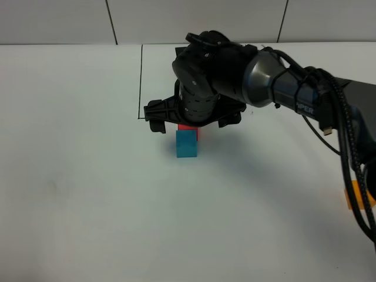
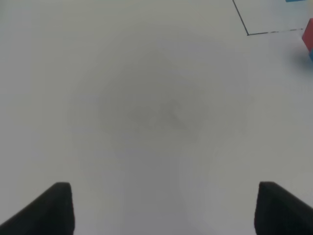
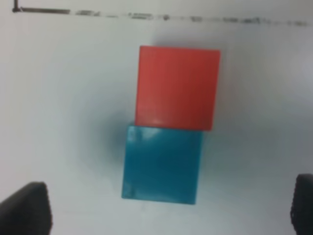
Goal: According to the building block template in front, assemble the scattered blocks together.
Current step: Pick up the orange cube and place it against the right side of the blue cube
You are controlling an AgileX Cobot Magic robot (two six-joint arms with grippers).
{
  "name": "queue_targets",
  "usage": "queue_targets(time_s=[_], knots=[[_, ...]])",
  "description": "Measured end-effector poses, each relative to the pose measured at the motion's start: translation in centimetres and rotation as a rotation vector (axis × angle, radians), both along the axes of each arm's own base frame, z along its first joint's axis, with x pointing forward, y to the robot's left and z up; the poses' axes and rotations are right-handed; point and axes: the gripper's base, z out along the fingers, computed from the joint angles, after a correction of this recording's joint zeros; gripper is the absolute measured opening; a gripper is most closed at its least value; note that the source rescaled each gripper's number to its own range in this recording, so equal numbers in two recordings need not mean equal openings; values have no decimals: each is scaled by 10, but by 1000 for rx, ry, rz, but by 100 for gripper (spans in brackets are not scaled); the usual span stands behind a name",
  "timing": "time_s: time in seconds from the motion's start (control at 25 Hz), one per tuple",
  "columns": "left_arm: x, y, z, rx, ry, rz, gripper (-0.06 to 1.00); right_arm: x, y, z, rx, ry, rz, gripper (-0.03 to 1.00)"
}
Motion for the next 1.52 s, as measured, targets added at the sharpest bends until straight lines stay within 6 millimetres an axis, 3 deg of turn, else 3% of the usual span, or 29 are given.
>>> queue_targets(time_s=[0.2, 0.4, 1.04, 1.24, 1.52], knots=[[0, 0, 0, 0, 0, 0, 78, 5, -31, 27, -86, -11, 14, 100], [0, 0, 0, 0, 0, 0, 78, -6, -59, 32, -117, 6, 25, 100], [0, 0, 0, 0, 0, 0, 78, -85, -209, 35, -156, 64, -141, 100], [0, 0, 0, 1, 0, -1, 78, -107, -243, 22, -169, 109, -170, 100], [0, 0, 0, 1, 0, -1, 78, -118, -259, -3, -90, 134, -108, 100]])
